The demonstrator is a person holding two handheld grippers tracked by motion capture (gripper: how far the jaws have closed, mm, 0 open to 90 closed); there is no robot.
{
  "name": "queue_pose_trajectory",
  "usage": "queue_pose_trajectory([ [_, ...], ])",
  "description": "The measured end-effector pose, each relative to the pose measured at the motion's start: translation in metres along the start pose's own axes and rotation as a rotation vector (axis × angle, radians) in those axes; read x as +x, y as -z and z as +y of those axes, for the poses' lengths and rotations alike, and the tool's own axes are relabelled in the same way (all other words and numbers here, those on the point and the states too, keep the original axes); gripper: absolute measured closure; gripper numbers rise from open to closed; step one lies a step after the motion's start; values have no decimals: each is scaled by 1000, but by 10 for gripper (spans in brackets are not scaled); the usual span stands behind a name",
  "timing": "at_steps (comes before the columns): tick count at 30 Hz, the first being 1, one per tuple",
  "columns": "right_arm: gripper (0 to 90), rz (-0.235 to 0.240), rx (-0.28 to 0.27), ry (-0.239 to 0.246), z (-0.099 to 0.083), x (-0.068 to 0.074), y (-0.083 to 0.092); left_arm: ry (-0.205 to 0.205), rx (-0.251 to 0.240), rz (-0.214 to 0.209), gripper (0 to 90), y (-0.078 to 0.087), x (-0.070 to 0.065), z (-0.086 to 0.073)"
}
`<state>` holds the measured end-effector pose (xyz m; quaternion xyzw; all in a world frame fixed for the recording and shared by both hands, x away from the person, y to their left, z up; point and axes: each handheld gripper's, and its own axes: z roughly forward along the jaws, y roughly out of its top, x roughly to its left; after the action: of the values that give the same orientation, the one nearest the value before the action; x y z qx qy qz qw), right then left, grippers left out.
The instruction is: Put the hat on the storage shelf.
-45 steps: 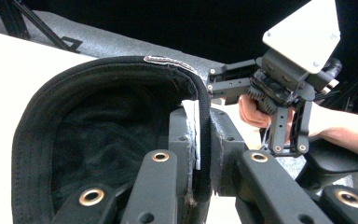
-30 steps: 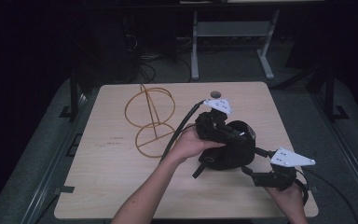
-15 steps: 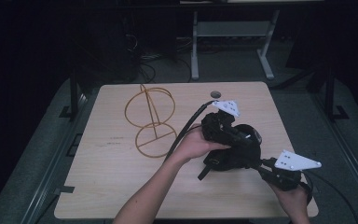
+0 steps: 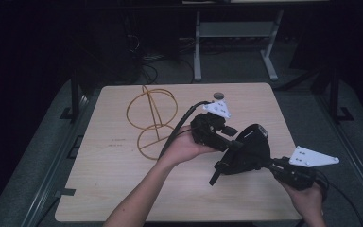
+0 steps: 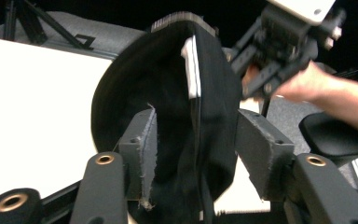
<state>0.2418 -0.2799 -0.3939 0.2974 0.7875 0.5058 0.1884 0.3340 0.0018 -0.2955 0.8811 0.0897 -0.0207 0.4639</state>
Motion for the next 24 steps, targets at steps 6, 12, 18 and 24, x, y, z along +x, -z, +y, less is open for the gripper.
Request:
queue_pose_trajectory([
  [6, 852, 0, 8, -2, 9, -7, 10, -2, 8, 26, 410, 13, -7, -15],
  [12, 852, 12, 6, -4, 18, -15, 16, -9, 23, 42, 379, 20, -12, -29],
  [18, 852, 19, 8, -5, 26, -19, 16, -31, 36, 67, 362, 26, -20, -49],
  [24, 851, 28, 22, 10, 38, -21, 10, -42, 49, 95, 326, 32, -25, -68],
])
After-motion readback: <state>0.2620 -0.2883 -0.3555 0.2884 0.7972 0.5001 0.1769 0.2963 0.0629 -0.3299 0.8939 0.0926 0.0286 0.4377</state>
